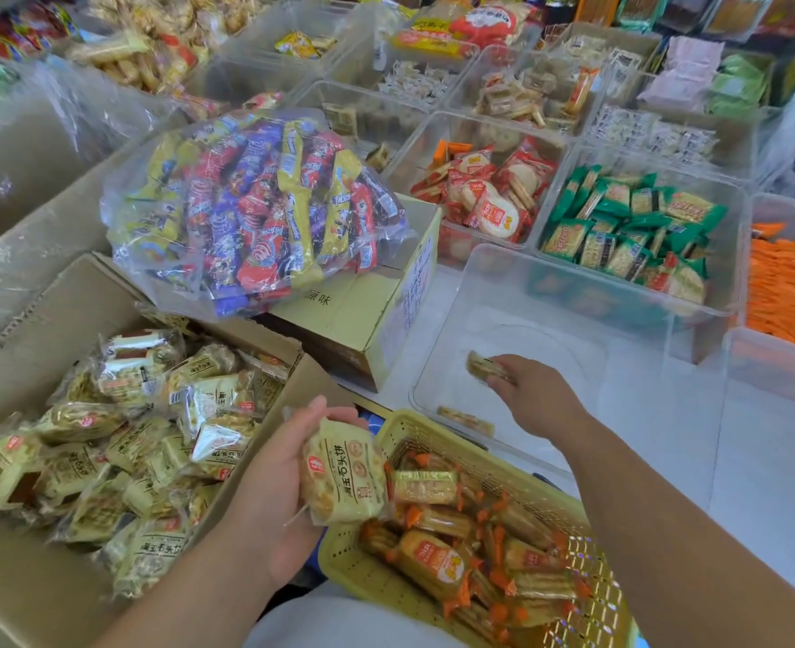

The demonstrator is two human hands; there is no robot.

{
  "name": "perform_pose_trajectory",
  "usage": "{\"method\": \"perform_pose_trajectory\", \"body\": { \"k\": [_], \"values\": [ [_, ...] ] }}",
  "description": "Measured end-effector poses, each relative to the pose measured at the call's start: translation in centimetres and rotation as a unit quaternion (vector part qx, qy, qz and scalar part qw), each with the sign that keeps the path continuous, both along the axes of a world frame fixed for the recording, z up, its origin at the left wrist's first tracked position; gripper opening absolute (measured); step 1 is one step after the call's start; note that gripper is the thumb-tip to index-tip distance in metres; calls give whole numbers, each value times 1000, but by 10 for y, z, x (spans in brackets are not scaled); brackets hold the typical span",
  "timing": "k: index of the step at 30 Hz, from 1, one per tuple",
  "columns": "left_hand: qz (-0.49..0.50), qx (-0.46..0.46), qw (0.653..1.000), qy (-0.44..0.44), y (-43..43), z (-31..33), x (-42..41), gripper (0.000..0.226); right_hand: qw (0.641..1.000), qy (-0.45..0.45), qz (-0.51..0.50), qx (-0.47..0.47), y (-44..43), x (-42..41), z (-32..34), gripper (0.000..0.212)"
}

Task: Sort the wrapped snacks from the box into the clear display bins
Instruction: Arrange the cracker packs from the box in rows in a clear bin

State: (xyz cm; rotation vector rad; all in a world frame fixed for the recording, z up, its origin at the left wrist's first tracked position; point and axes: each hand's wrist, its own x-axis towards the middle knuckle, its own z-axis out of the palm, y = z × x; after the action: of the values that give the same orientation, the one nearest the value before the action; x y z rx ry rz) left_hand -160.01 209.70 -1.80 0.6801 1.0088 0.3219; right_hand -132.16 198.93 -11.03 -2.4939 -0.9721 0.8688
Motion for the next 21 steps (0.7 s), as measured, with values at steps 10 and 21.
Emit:
{"method": "perform_pose_trajectory", "body": {
  "k": [10,21],
  "values": [
    [60,-38,995,-65,5,-1,-14,48,980,132,106,-108,33,-13,-56,47],
    [34,68,997,34,2,-2,-12,39,994,75,35,72,11,-48,25,49]
  ]
}}
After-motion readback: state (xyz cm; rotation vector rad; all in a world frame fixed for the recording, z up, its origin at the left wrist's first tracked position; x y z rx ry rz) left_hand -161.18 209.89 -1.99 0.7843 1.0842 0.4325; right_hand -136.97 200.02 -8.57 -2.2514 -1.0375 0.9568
